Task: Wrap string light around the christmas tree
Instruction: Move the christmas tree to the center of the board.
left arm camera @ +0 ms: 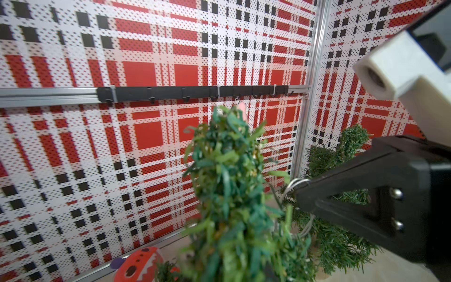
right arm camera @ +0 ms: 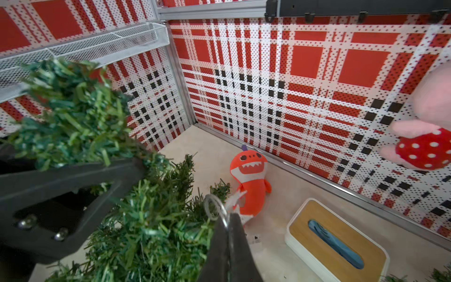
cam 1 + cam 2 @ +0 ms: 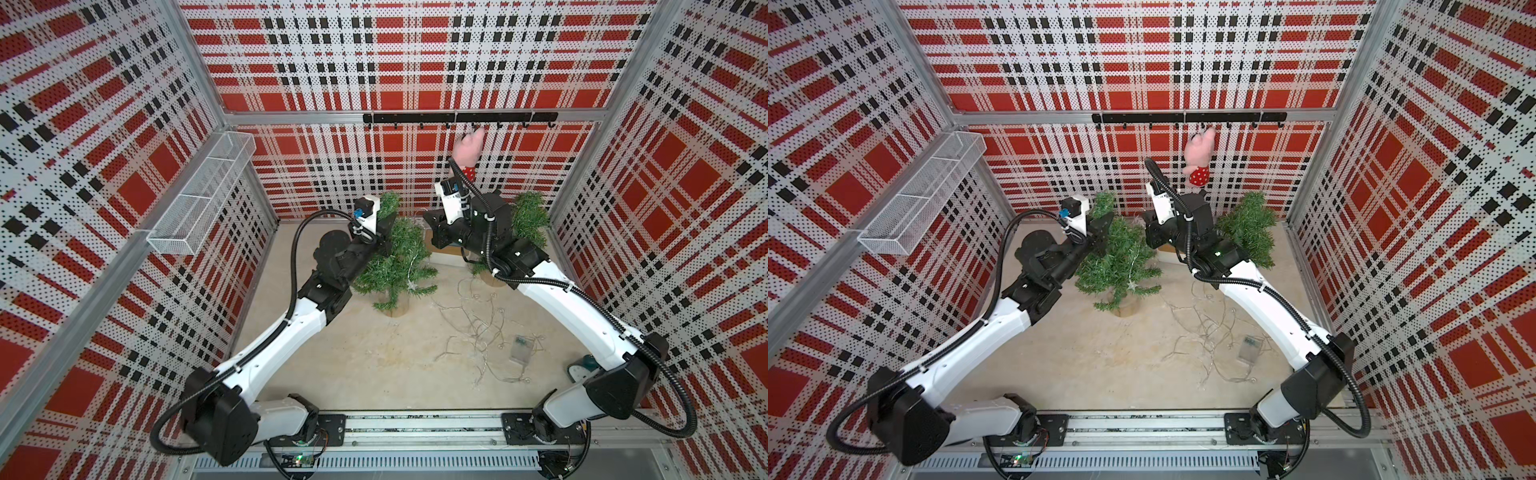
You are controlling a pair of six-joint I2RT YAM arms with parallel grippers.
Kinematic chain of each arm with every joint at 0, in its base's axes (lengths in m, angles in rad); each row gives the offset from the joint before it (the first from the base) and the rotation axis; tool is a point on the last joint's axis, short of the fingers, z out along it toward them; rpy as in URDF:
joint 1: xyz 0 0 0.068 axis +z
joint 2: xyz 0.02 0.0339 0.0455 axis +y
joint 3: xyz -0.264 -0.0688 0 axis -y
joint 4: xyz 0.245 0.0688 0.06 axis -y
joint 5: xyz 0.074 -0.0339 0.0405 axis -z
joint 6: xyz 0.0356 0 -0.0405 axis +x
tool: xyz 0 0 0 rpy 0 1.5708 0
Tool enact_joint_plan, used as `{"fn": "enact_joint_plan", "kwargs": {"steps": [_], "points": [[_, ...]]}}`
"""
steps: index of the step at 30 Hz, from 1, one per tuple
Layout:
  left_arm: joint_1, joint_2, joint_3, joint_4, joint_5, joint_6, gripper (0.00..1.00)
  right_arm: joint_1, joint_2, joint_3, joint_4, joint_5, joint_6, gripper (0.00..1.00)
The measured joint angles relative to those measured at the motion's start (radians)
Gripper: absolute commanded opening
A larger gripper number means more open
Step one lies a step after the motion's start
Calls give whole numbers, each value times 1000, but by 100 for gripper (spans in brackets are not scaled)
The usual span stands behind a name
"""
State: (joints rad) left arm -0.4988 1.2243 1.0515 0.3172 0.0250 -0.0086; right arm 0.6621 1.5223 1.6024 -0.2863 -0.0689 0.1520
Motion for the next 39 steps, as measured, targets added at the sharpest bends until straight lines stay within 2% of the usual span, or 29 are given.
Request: {"fn": "enact_joint_plan", "kwargs": {"steps": [11, 18, 21, 23, 27, 30, 32, 39], "points": [[69, -224, -225, -94, 28, -3, 0, 80, 95, -1, 60, -21, 25, 0], [74, -339, -316, -66, 88, -14, 22, 112, 103, -10, 92, -41, 2, 0], [96, -350, -318, -71, 143, -44, 41, 123, 110, -9, 106, -60, -16, 0], [139, -359, -317, -77, 197, -77, 53, 126, 117, -9, 116, -68, -31, 0], [295, -386, -303, -100, 328, -151, 68, 128, 124, -9, 133, -85, -63, 0], [367, -402, -282, -106, 415, -200, 75, 128, 127, -9, 148, -103, -80, 0], [388, -412, -269, -106, 480, -226, 75, 128, 129, -11, 159, -115, -85, 0], [386, -406, -261, -104, 617, -273, 76, 128, 132, -24, 187, -143, -89, 0]]}}
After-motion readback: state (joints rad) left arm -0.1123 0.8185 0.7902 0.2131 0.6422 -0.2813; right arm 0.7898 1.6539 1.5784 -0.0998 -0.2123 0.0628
